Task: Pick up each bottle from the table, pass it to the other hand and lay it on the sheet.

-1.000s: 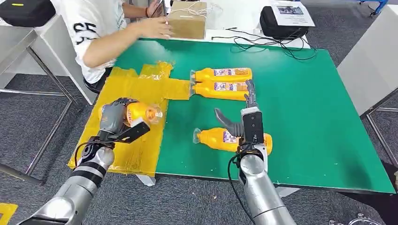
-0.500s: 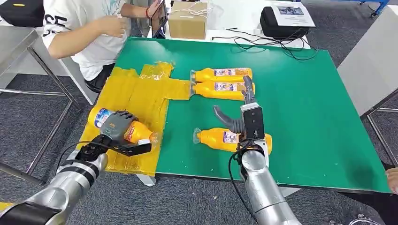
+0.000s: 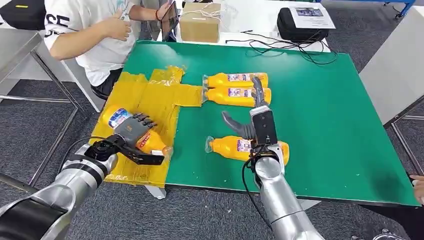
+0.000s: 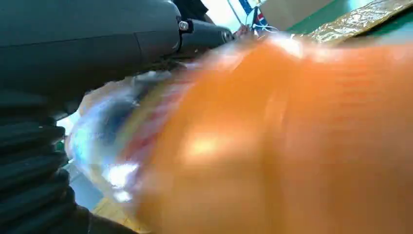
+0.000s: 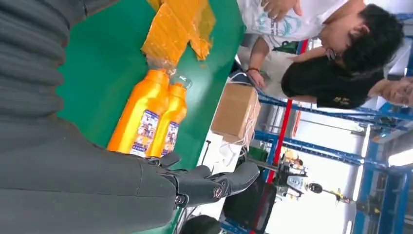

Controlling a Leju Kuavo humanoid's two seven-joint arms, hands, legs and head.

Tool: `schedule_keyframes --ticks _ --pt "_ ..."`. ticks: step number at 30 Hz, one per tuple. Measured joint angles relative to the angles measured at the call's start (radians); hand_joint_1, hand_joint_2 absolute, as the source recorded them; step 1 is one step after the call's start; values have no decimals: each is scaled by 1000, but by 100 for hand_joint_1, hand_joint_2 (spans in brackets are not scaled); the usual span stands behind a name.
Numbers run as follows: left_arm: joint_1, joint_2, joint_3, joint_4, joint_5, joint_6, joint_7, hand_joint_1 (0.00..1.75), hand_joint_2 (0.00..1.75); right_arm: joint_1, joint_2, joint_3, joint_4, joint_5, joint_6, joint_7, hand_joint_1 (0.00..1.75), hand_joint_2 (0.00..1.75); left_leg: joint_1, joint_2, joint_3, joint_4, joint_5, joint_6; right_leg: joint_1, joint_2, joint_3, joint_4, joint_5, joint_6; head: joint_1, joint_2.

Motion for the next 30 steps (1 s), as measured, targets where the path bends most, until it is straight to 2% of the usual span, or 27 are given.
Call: schedule_keyframes --ticks 12,17,21,26,27,30 --pt "-1 0 -19 0 19 11 -29 0 175 -6 0 2 14 4 13 1 0 175 0 0 0 0 0 0 0 0 0 0 0 0 0 0" --pt "8 0 -16 2 121 28 -103 0 175 -10 0 6 32 19 23 7 0 175 0 0 0 0 0 0 0 0 0 0 0 0 0 0" --pt "43 -3 33 -7 278 36 -197 0 175 -11 0 6 40 31 22 18 0 175 0 0 0 0 0 0 0 0 0 0 0 0 0 0" --pt "69 -5 77 -19 317 42 -224 0 175 -11 0 6 48 39 21 19 0 175 0 0 -1 0 0 0 0 0 0 0 0 0 0 0" --pt "75 -6 89 -23 343 40 -243 0 175 -11 -1 6 49 44 20 21 0 0 0 0 -1 0 0 0 0 0 0 0 0 0 0 0" --pt "139 -9 167 -74 607 -13 -365 0 175 -11 -5 13 54 102 -13 53 0 0 0 1 0 0 0 0 0 1 -1 0 0 0 0 0"
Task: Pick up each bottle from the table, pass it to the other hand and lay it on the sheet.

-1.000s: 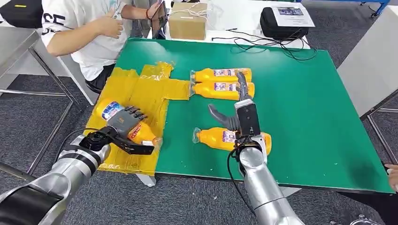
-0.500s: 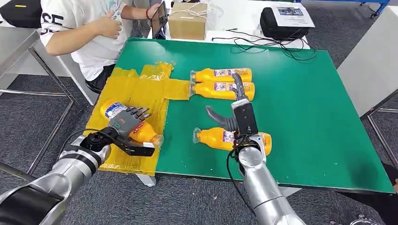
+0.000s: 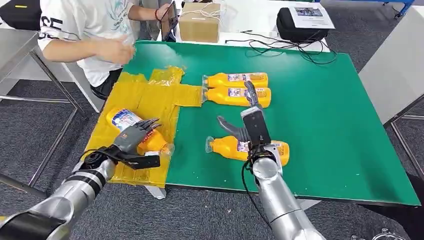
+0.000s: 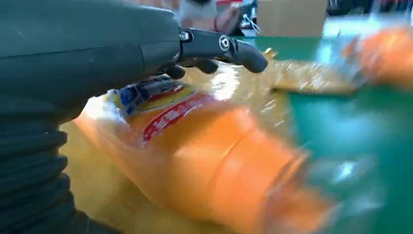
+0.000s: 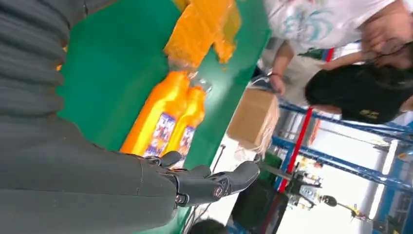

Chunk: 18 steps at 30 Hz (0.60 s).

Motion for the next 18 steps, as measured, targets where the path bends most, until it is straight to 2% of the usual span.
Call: schedule_keyframes --ticks 1,2,5,7,15,18 --pt "35 -2 30 -43 116 -33 -15 0 175 0 -3 3 2 28 -15 14 0 0 0 0 0 0 0 0 0 0 0 0 0 0 0 0" --pt "71 -6 54 -88 220 -61 -22 0 175 1 -5 8 4 51 -27 26 0 175 0 1 0 0 0 0 0 0 -1 0 0 0 0 0" --pt "179 -24 134 -261 544 -185 -30 0 175 10 -14 25 7 137 -64 76 0 175 0 1 -1 0 -1 0 0 1 -2 0 0 0 0 0" --pt "232 -49 193 -355 663 -260 -33 0 175 21 -20 36 8 183 -74 109 0 175 0 0 -2 0 -1 0 0 0 -3 0 -1 0 0 0" --pt "304 -105 308 -519 716 -314 -34 0 175 39 -30 54 14 221 -79 140 0 175 0 -1 -3 0 0 0 0 0 -3 0 0 0 0 0" --pt "308 -135 356 -537 775 -394 -33 0 175 33 -36 69 37 330 -57 240 0 175 0 -1 -3 0 0 0 0 0 -3 0 0 0 0 0"
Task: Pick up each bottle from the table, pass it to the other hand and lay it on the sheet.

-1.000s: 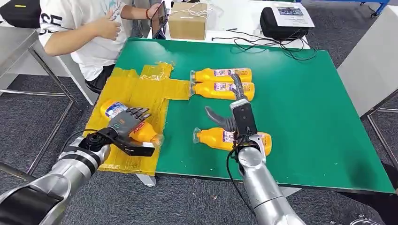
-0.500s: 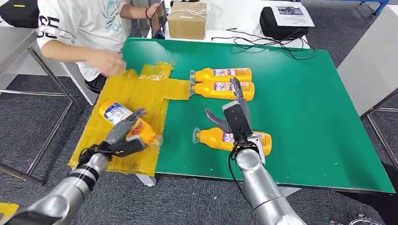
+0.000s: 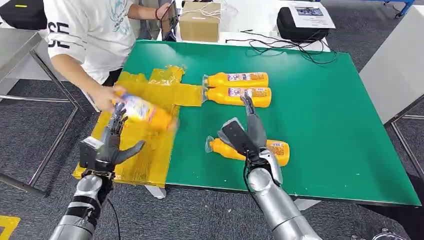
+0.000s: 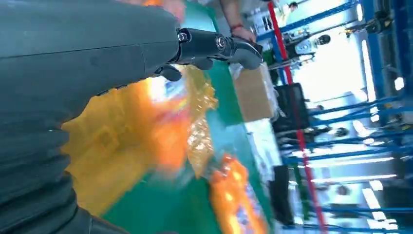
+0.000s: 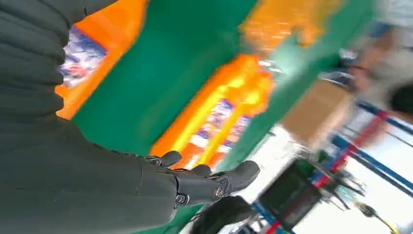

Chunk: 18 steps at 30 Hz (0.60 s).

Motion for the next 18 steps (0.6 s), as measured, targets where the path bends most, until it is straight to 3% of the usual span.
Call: schedule_keyframes --ticks 8,18 --pt "4 -73 63 -34 29 -65 89 0 175 -11 -23 53 117 231 64 175 0 175 0 -1 -1 0 0 0 0 -1 0 0 0 0 0 0" --pt "14 -94 65 -49 14 -42 125 0 175 -28 -52 74 205 373 116 298 0 175 0 -1 -1 0 0 0 0 0 0 0 0 0 0 0"
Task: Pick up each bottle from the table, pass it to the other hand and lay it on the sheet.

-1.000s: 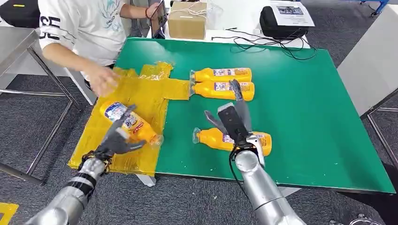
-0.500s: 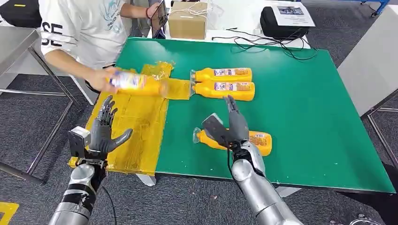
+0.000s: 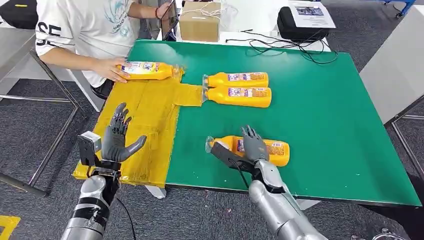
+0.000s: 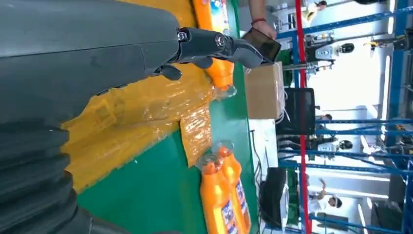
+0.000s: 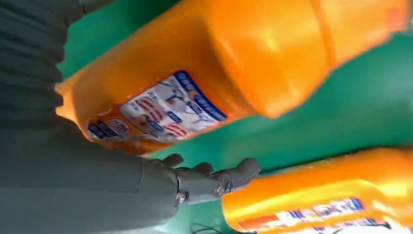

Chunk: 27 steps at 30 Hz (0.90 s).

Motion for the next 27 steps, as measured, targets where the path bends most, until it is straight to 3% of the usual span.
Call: schedule_keyframes --ticks 24,25,27 --pt "17 -2 26 0 5 -2 14 0 175 -28 -51 0 51 152 37 123 0 175 0 0 1 0 0 0 0 0 1 0 0 0 0 0" --pt "18 -2 27 0 5 -3 14 0 175 -28 -53 0 52 152 39 124 5 175 0 0 1 0 0 0 0 0 1 0 0 0 0 0" --pt "18 -2 29 0 5 -3 14 0 175 -30 -58 0 52 154 53 126 40 175 0 0 2 0 0 0 0 0 1 0 0 0 0 0"
